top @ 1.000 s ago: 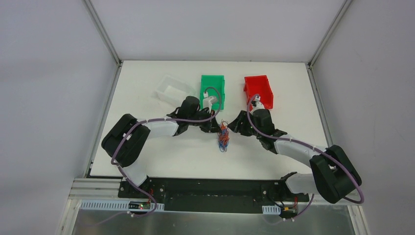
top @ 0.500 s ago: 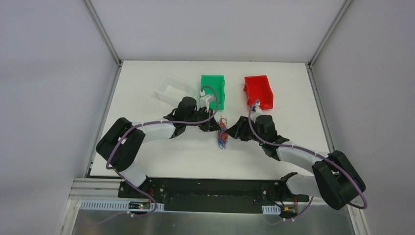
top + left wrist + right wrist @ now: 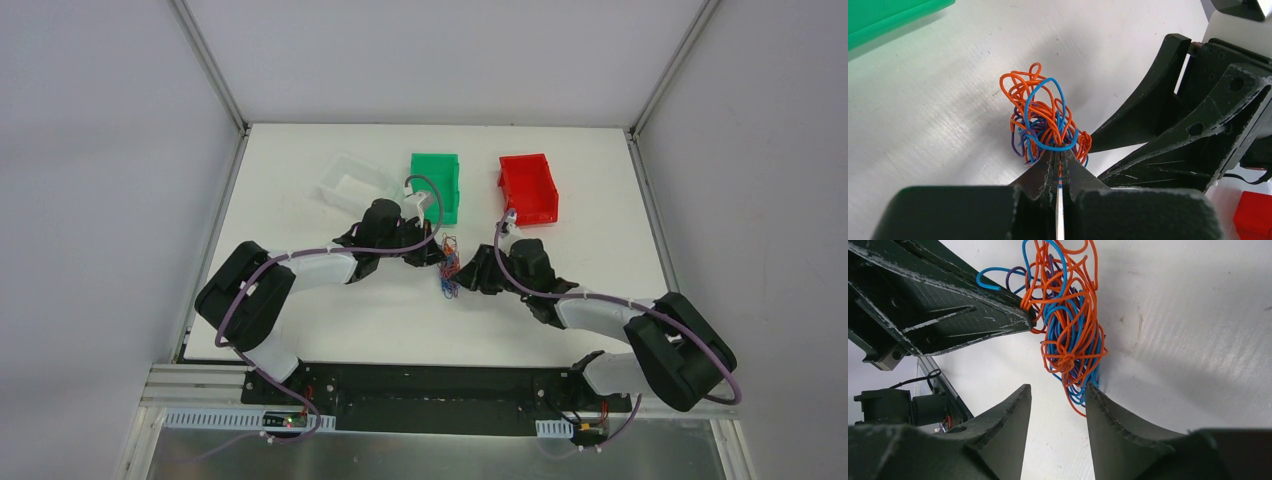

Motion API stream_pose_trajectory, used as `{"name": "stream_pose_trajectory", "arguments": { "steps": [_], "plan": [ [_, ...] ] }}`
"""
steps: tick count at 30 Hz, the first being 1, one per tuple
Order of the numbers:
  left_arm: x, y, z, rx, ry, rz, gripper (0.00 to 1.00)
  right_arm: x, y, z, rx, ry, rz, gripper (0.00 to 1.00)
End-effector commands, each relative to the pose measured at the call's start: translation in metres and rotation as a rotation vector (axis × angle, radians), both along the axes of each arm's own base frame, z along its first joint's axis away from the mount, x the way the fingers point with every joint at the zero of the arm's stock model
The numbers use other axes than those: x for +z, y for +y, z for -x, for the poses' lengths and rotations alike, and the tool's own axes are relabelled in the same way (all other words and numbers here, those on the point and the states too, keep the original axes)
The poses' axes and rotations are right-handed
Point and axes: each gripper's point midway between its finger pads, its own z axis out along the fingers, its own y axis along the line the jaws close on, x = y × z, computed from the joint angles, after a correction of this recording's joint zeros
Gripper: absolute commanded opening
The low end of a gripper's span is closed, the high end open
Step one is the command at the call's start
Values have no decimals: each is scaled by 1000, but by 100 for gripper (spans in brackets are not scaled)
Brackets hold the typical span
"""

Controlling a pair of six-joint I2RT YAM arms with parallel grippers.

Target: Untangle the cables

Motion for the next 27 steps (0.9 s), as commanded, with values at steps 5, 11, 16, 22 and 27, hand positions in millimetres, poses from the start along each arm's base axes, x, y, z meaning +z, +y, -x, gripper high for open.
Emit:
{"name": "stream_pose_trajectory", "arguments": {
  "steps": [5,11,16,22,27],
  "plan": [
    [19,5,-9,56,-39,31,0,-5,-14,-15,-148,-16,38,52],
    [20,4,-9,49,-35,38,0,-7,-13,-11,-138,-10,35,37],
    [19,4,-9,46,-33,37,0,-10,-1,-8,-93,12,17,33],
    [19,4,-9,47,-37,34,0,-19,7,-6,-79,51,31,24],
    [18,7,-10,56,-40,22,0,-17,3,-12,-118,38,46,3]
  ]
}}
